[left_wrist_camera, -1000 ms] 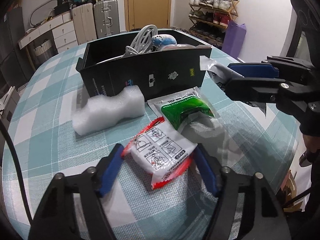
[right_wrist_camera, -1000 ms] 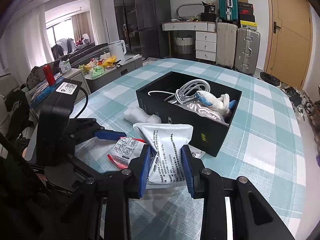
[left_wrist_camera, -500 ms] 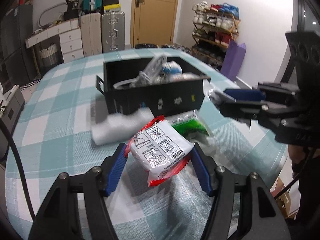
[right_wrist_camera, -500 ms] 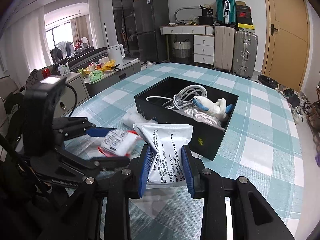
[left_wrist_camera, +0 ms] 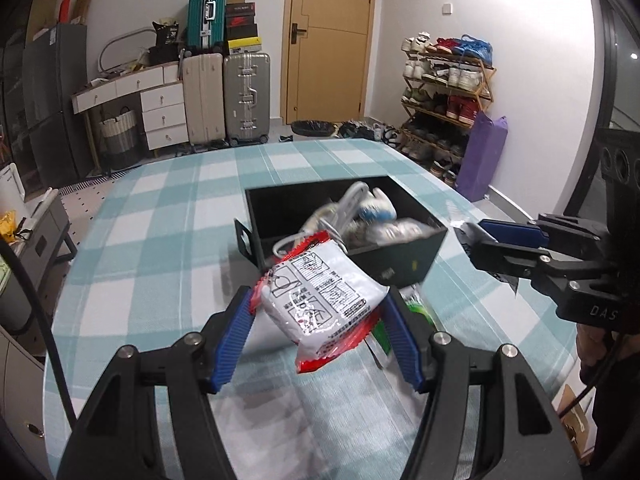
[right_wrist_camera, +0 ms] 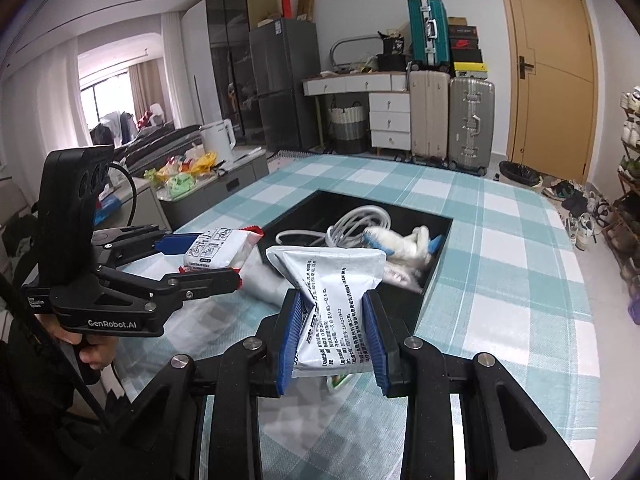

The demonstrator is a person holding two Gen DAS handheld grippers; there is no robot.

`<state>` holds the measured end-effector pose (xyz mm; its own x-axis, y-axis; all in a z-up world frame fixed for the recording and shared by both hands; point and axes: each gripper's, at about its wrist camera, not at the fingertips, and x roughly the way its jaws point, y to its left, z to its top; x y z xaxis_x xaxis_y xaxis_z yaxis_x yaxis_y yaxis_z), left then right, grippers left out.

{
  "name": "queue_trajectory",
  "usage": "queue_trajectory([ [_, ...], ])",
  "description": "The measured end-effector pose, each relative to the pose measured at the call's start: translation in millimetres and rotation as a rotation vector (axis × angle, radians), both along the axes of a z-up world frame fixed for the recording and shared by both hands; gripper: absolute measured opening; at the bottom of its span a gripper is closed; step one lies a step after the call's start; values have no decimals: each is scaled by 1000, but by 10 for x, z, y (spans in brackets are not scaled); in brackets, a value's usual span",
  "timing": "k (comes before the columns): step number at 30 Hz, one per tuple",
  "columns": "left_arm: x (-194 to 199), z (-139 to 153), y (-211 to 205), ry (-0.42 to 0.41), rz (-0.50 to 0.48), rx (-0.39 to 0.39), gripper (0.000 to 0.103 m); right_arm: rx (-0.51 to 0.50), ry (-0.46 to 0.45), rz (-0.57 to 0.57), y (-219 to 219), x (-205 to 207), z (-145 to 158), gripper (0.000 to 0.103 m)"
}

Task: Organize soft objects
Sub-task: 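Carry both packets over the black box, lower them in and open both grippers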

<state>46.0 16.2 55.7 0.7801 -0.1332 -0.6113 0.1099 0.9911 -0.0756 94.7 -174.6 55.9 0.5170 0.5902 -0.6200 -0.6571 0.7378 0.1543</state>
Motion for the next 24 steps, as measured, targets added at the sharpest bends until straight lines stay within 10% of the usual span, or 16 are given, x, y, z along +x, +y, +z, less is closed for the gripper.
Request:
queue_trajectory([
  [24, 761, 103, 56, -34, 10, 10, 64, 57, 8, -164, 153, 757, 139, 31],
])
